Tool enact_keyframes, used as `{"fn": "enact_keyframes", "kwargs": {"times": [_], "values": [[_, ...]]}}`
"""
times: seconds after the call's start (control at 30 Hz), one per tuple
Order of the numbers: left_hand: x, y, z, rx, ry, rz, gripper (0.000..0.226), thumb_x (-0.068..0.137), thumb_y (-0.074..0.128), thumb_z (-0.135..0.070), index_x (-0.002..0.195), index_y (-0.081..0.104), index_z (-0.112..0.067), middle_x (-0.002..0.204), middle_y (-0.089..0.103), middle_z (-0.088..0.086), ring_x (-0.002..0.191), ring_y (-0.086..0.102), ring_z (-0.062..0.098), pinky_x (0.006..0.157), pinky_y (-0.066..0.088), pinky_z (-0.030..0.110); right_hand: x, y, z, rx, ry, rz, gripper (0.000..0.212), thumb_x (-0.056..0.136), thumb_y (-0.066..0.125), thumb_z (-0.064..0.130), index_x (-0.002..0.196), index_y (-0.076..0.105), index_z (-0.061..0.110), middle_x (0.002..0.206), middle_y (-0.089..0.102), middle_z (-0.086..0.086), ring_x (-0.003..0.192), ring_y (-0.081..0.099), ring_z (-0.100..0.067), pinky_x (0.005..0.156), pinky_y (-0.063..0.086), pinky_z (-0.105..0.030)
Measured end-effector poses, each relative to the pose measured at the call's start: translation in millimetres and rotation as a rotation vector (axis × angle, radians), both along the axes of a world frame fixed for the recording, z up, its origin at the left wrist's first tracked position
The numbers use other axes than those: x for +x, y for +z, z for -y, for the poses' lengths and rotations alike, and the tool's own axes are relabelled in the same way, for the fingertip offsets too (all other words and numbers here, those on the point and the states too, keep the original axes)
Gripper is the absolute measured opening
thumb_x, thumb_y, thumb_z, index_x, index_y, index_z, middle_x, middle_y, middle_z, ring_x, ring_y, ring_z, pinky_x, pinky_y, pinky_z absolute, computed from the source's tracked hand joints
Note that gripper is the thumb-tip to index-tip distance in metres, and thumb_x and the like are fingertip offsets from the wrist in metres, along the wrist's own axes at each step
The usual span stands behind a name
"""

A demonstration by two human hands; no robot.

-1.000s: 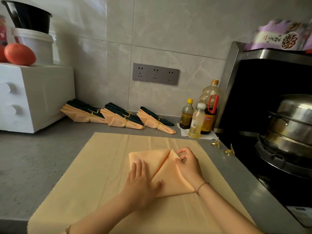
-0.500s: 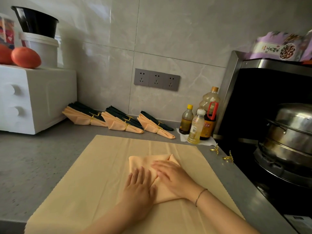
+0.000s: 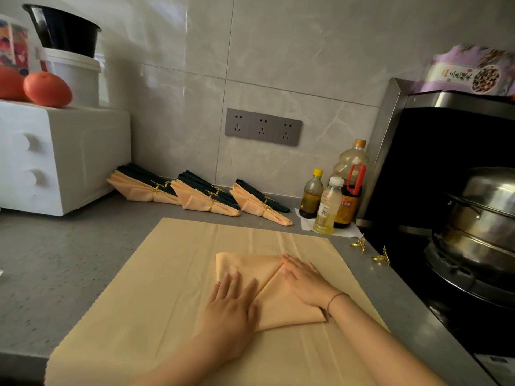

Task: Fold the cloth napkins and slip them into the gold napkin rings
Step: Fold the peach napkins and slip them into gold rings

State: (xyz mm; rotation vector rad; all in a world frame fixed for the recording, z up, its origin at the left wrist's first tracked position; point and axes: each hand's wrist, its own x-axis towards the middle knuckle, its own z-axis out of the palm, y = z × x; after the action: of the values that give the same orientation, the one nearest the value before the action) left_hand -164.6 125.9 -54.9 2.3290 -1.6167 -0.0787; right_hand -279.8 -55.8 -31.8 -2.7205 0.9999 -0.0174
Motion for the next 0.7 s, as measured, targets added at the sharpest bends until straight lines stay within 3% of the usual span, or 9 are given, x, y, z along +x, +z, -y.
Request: {"fn": "enact_keyframes", "kwargs": {"times": [0.1,0.2,0.33,0.43,0.53,0.7], "values": [[0,0,-1,-0.021,-0.01,-0.014,0.097,0.06,-0.023,-0.058,0.15,0.006,-0.04,0.161,-0.003,0.003,0.148,-0.007,0.021,0.117,-0.006,0.03,-11,8,-10,-0.065,0.027,0.169,0.049,0.102,0.026,0.037,0.15,0.019,0.024,0.157,0.014,0.012,0.143,0.01,-0.004,0.115,0.003,-0.024],[0,1,-2,-0.029,-0.008,-0.028,0.093,0.064,-0.021,-0.058,0.15,0.007,-0.041,0.161,-0.002,0.003,0.148,-0.007,0.021,0.117,-0.006,0.03,-31,18,-33,-0.133,0.204,0.32,0.046,0.099,0.029,0.046,0.141,0.038,0.03,0.146,0.036,0.016,0.133,0.025,0.006,0.115,0.013,-0.02],[1,-1,-2,-0.031,-0.005,-0.028,0.099,0.058,-0.023,-0.059,0.15,0.008,-0.041,0.161,-0.002,0.002,0.148,-0.006,0.021,0.117,-0.007,0.031,-65,16,-49,-0.346,0.482,0.172,0.054,0.094,0.028,0.06,0.132,0.052,0.03,0.134,0.051,0.016,0.126,0.038,0.003,0.114,0.014,-0.022],[1,-1,-3,-0.028,-0.014,-0.046,0.096,0.058,-0.023,-0.06,0.149,0.006,-0.045,0.161,-0.002,0.001,0.148,-0.007,0.021,0.117,-0.007,0.031,-79,18,-46,-0.328,0.451,0.066,0.054,0.087,0.044,0.058,0.135,0.046,0.034,0.138,0.046,0.02,0.127,0.039,0.002,0.113,0.014,-0.018],[0,-1,-4,-0.025,-0.031,-0.041,0.093,0.059,-0.022,-0.06,0.148,0.004,-0.048,0.161,0.0,-0.001,0.148,-0.006,0.022,0.117,-0.006,0.031,-82,21,-35,-0.296,0.388,0.024,0.051,0.084,0.048,0.04,0.135,0.047,0.036,0.139,0.045,0.023,0.127,0.039,0.001,0.104,0.013,-0.008],[-1,2,-5,-0.008,-0.069,-0.047,0.09,0.058,-0.02,-0.059,0.146,0.001,-0.052,0.161,0.0,-0.004,0.148,-0.007,0.023,0.117,-0.006,0.032,-77,20,-15,-0.066,0.235,0.172,0.03,0.084,0.065,0.026,0.105,0.061,0.048,0.105,0.059,0.025,0.1,0.051,0.004,0.088,0.037,-0.014]]}}
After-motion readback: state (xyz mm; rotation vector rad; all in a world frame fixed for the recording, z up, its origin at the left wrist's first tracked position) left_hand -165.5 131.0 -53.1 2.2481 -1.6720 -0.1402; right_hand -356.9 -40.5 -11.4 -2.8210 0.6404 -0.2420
